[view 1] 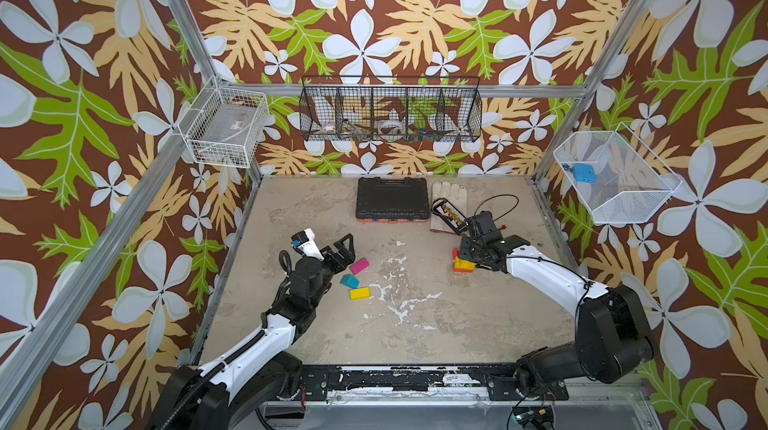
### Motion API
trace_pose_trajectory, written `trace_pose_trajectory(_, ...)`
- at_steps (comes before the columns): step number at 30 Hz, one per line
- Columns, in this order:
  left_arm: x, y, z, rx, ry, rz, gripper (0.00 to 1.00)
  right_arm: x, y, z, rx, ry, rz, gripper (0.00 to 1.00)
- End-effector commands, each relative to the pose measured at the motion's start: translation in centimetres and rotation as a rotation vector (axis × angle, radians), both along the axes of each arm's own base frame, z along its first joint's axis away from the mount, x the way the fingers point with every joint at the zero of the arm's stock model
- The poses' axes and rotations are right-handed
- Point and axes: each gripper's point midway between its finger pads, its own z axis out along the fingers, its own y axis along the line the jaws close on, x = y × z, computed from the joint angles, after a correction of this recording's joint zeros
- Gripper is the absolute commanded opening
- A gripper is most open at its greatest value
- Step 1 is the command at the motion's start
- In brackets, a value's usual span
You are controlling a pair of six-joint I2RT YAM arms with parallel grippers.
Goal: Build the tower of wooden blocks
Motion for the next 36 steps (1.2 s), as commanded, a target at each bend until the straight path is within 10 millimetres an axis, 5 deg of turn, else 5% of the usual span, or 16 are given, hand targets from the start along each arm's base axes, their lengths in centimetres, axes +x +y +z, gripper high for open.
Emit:
trace_pose_trajectory(1,0.2,-4.4,1.5,-0.031,-0.041,-0.235,0.99,0.7,0.8,0.1,0.015,-0.007,0.033,0.19)
trace_pose_trajectory(8,1.9,-7.9,-1.4,-0.026,0.1,-0.372,0.93,1.3,1.2,-1.0,-0.002,0.028,0.053,0.23)
trace_pose_trajectory(36,2.1,-8.1,-1.8,-0.017,0.116,-0.376,0.92,1.6,0.8,-2.0,-0.051,0.06,0.064,0.64)
